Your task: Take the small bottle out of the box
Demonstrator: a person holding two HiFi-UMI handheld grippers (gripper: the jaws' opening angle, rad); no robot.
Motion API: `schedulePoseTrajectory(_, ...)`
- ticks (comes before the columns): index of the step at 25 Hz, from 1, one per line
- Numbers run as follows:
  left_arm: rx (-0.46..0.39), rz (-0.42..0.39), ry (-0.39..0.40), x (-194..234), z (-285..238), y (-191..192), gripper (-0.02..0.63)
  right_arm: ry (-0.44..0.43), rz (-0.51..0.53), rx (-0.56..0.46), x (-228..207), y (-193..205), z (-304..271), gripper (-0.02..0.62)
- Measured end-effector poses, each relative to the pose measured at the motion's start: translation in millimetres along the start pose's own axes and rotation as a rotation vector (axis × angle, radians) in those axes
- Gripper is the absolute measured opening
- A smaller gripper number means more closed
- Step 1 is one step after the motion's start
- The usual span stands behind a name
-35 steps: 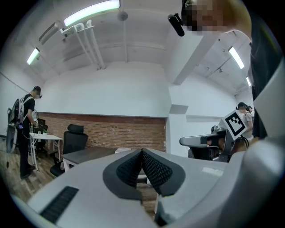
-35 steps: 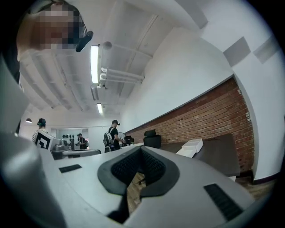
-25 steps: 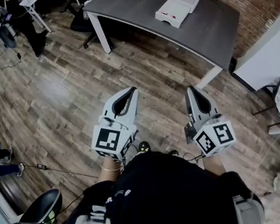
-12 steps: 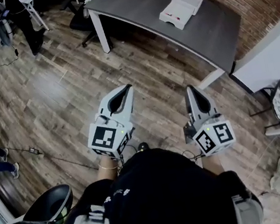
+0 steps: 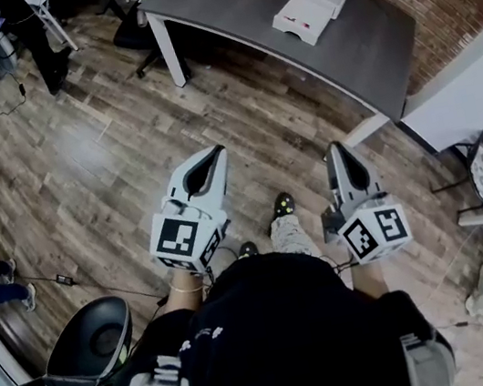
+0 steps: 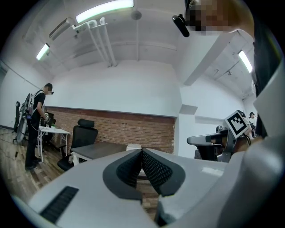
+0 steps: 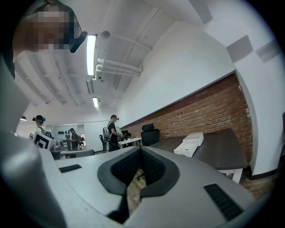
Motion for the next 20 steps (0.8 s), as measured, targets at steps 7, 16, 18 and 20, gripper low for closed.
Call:
schedulePoseTrajectory(7, 0.006, -0.021, -0.04, 10.6, -23.9, -0.2, 0.005, -0.024, -0.013, -0.008, -28.7, 0.5, -33.8, 0.002)
schedulePoseTrajectory(16, 0.013, -0.047, -0.115, 30.5, -73.2, -5.1, 0.005, -0.106, -0.044, -0.005, -70.7, -0.5, -97.7, 0.002)
schedulePoseTrajectory(18, 0.014, -0.054, -0.123, 33.6, -86.8, -4.8, 0.005, -0.122, -0.061, 0.0, -81.8, 2.3, -110.1, 0.002)
schedulePoseTrajectory(20, 0.021, -0.05, -0.13, 35.1, -100.7, -1.5, 0.005, -0.133, -0.07, 0.006, -93.5, 5.3, -120.1, 0.002)
Point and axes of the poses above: the fingertips, and each gripper's own axes: z backward along the fingers, x to its left, y out of its underside, the point moved 7 cm from there along z, backward along the fingers, and after that the axes turned 8 degrees about -y, right-handed, at the moved point
